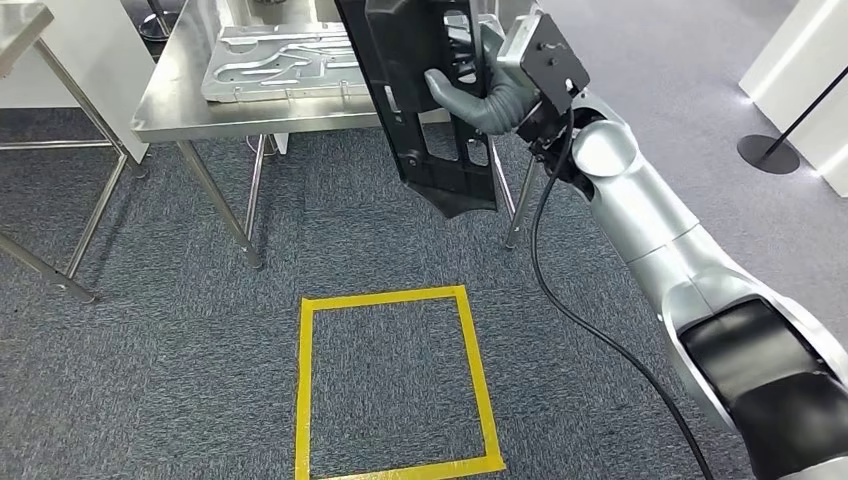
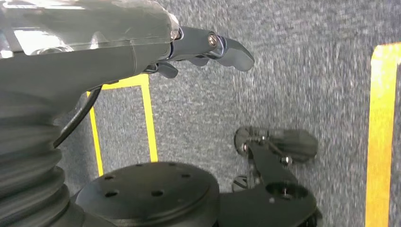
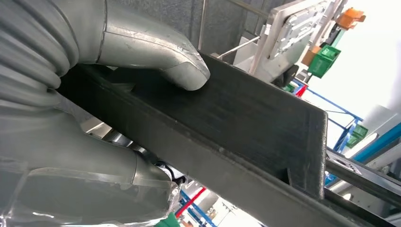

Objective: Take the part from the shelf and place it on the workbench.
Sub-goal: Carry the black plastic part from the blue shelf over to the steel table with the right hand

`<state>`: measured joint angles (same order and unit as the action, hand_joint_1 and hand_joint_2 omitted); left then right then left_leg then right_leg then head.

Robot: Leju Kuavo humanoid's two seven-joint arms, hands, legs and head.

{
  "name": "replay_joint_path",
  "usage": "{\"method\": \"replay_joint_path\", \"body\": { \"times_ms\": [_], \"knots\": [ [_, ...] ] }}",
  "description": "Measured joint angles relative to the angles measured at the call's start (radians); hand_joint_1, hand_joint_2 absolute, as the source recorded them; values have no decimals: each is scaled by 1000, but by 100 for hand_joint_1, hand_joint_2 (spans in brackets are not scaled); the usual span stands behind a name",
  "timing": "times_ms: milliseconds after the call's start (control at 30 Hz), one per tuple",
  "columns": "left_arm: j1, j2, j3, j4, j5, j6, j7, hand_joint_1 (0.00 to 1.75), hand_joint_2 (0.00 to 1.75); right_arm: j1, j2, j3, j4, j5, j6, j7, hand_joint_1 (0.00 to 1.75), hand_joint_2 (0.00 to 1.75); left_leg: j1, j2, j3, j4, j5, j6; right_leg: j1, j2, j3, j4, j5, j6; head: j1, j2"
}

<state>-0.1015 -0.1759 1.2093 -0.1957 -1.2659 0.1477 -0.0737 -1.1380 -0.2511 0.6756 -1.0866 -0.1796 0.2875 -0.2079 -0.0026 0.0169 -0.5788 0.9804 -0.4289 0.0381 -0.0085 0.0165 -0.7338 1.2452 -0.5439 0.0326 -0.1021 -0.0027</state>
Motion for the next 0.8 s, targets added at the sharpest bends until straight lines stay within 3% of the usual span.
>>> {"method": "replay_joint_path", "body": {
  "times_ms": [33,67,100,167,233,300,367,433,500,533,567,600,667,700,733,800],
  "knots": [
    [0,0,-1,0,0,0,0,0,175,-2,3,5,10,-2,2,-3,175,175,1,0,1,1,-1,-1,-3,-1,-23,40,-7,4,0,0],
    [1,0,-1,0,0,0,0,0,175,-3,5,11,19,-3,3,-4,175,175,3,0,1,3,-3,-2,-6,-1,-28,44,5,9,0,0],
    [1,0,-2,0,1,1,0,0,175,-7,5,17,27,-4,5,-6,175,175,5,-1,1,8,-6,-6,-11,-2,-14,8,34,13,0,0],
    [2,0,-2,0,6,2,1,0,175,-20,5,28,40,-6,5,-8,175,175,8,-4,-1,22,-17,-16,-19,-4,48,-124,99,22,0,0],
    [0,0,-2,0,10,4,2,0,175,-34,8,38,54,-8,4,-10,175,175,7,-6,-4,37,-28,-29,-20,1,86,-205,125,12,0,0],
    [0,0,-2,0,11,5,4,0,175,-44,9,47,65,-10,4,-11,175,175,8,-8,-5,40,-32,-40,-15,4,88,-211,123,-9,0,0],
    [0,0,-2,0,12,5,7,0,175,-55,4,54,74,-12,4,-13,175,175,11,-8,-10,52,-43,-50,-15,3,90,-213,122,-23,0,0],
    [0,-1,-2,0,12,5,8,0,175,-67,-5,61,80,-13,4,-16,175,175,14,-8,-45,129,-84,-56,-15,1,95,-215,121,-33,0,0],
    [-2,-1,-1,0,13,4,5,0,175,-73,-17,68,87,-14,4,-18,175,175,14,-8,-111,266,-138,-58,-11,-2,99,-215,117,-39,0,0],
    [-4,-1,-1,0,12,4,4,0,175,-74,-22,72,91,-15,4,-19,175,175,14,-8,-138,317,-150,-57,-8,-3,101,-214,116,-41,0,0],
    [-6,-1,-1,0,12,3,3,0,175,-74,-25,76,96,-15,5,-19,175,175,14,-8,-149,333,-143,-54,-5,-3,104,-214,114,-42,0,0],
    [-8,-1,-1,0,11,3,2,0,175,-74,-27,79,100,-17,5,-21,175,175,13,-8,-139,309,-117,-49,-3,-3,107,-214,112,-43,0,0],
    [-6,-1,-2,0,9,6,2,0,175,-76,-27,81,107,-19,5,-25,175,175,9,-7,-80,176,-47,-35,-1,-1,113,-215,107,-42,0,0],
    [-4,-1,-2,0,9,7,2,0,175,-78,-29,81,109,-21,5,-27,175,175,5,-7,-51,113,-26,-29,0,-1,115,-215,106,-39,0,0],
    [-4,-1,-2,0,8,8,2,0,175,-80,-30,82,111,-22,5,-29,175,175,1,-6,-31,70,-17,-24,0,-1,114,-216,106,-34,0,0],
    [-3,-1,-2,0,7,10,1,0,175,-82,-33,85,116,-24,5,-32,175,175,-5,-8,-21,44,-21,-19,-1,-1,112,-220,107,-23,0,0]
  ]
}}
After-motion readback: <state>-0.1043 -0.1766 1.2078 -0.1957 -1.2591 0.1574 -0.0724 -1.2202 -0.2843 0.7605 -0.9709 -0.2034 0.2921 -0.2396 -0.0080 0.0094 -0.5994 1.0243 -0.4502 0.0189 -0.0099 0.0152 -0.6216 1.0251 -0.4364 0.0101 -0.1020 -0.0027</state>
